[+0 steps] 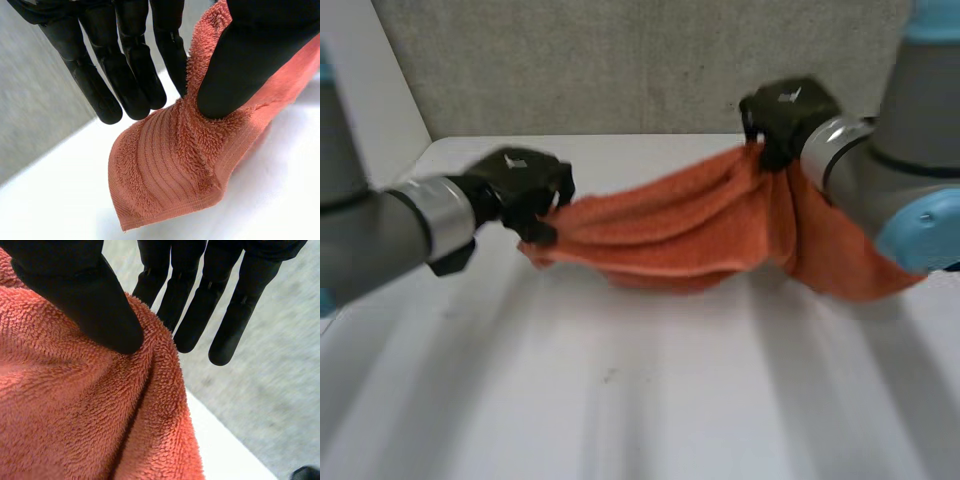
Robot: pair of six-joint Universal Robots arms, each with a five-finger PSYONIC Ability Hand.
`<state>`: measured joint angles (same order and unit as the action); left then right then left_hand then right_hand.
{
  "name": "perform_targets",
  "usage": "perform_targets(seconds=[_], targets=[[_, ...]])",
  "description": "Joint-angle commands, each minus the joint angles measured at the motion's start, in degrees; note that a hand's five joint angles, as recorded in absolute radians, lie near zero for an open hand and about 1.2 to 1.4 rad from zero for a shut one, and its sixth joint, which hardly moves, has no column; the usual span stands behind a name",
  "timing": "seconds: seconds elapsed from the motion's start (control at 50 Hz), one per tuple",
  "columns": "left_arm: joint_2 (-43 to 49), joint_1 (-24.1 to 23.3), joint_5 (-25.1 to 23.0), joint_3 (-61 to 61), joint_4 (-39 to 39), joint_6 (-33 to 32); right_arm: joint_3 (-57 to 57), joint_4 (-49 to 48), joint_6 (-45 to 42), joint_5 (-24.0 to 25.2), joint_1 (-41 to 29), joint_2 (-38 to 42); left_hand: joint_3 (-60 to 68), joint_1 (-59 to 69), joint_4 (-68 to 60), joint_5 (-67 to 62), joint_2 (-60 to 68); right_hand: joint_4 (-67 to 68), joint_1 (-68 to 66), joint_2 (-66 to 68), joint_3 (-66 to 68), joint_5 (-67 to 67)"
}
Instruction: Fold the laundry.
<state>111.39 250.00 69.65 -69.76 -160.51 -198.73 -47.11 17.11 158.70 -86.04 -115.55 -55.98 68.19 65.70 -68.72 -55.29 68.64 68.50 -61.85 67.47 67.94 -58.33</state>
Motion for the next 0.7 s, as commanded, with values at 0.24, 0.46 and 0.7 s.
perform_targets(seconds=[0.24, 0.46, 0.7], targets=[[27.8, -5.7, 11.3, 21.2, -5.9, -0.7, 6.2, -23.0, -14.0, -3.2, 0.2, 23.7, -23.1, -20.6, 23.6, 20.2, -23.6, -43.3, 36.6, -42.3, -42.7, 43.1], [17.0, -4.5, 13.2, 16.4, -6.3, -1.0, -2.2, -22.6, -5.3, -6.2, 3.2, 9.7, -50.4, -47.9, 50.9, 47.5, -50.9, -58.5, 51.9, -57.5, -57.9, 58.3], [11.4, -0.2, 3.7, 0.7, -7.0, -7.7, -21.5, 1.3, -1.0, -0.5, 6.3, -5.1, -31.9, -29.4, 32.5, 29.0, -32.4, -45.9, 39.3, -44.9, -45.4, 45.7]])
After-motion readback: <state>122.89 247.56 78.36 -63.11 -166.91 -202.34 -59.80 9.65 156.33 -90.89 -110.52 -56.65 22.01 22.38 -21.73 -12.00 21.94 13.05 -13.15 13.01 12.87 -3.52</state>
